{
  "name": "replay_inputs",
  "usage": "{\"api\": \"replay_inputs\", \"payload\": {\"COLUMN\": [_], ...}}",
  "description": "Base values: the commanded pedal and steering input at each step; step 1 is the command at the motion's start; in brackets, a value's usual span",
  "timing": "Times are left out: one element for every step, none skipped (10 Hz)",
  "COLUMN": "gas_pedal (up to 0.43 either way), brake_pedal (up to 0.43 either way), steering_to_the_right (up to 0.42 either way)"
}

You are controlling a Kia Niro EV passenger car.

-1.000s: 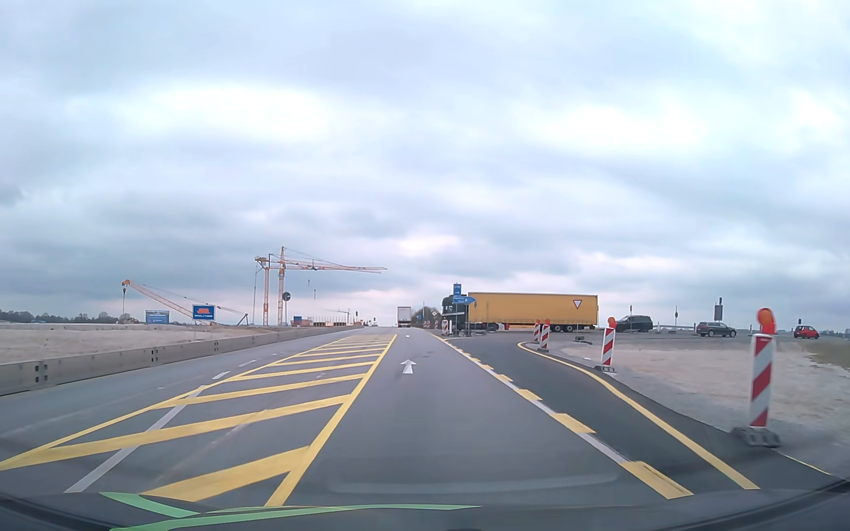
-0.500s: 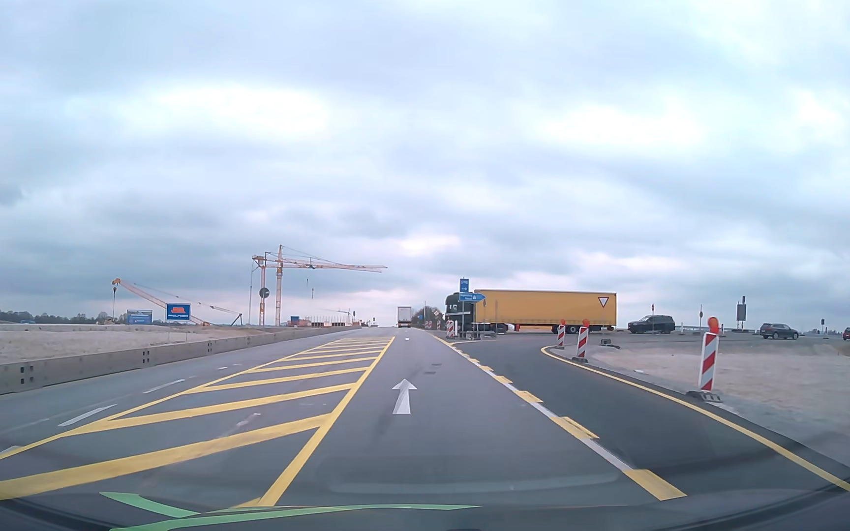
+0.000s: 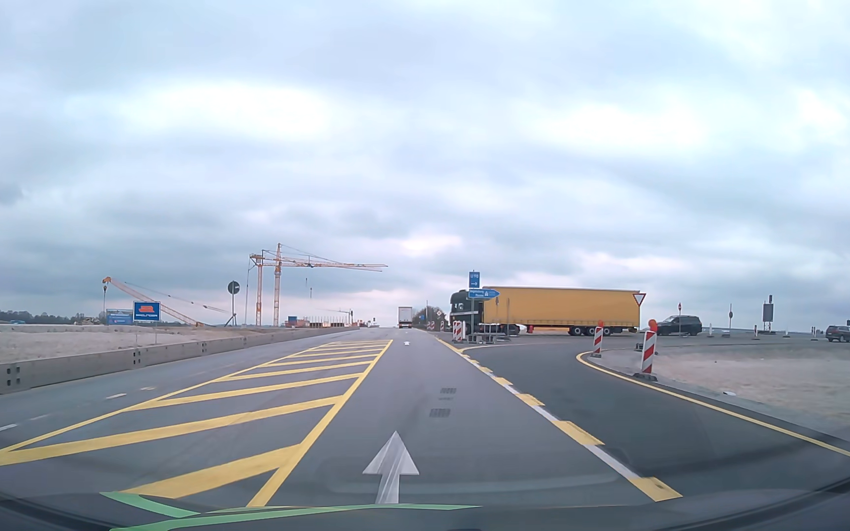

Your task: Follow the waypoints while adhering to traffic rules and regulations

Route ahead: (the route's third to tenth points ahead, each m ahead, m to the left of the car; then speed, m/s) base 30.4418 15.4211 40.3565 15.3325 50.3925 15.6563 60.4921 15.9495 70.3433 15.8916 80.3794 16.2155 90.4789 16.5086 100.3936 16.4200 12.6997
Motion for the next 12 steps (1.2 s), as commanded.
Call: {"api": "replay_inputs", "payload": {"gas_pedal": [0.157, 0.157, 0.157, 0.157, 0.157, 0.157, 0.157, 0.157, 0.157, 0.157, 0.157, 0.157], "brake_pedal": [0.0, 0.0, 0.0, 0.0, 0.0, 0.0, 0.0, 0.0, 0.0, 0.0, 0.0, 0.0], "steering_to_the_right": [-0.002, -0.003, -0.003, -0.003, -0.003, -0.003, -0.003, -0.003, -0.003, -0.003, -0.003, -0.003]}}
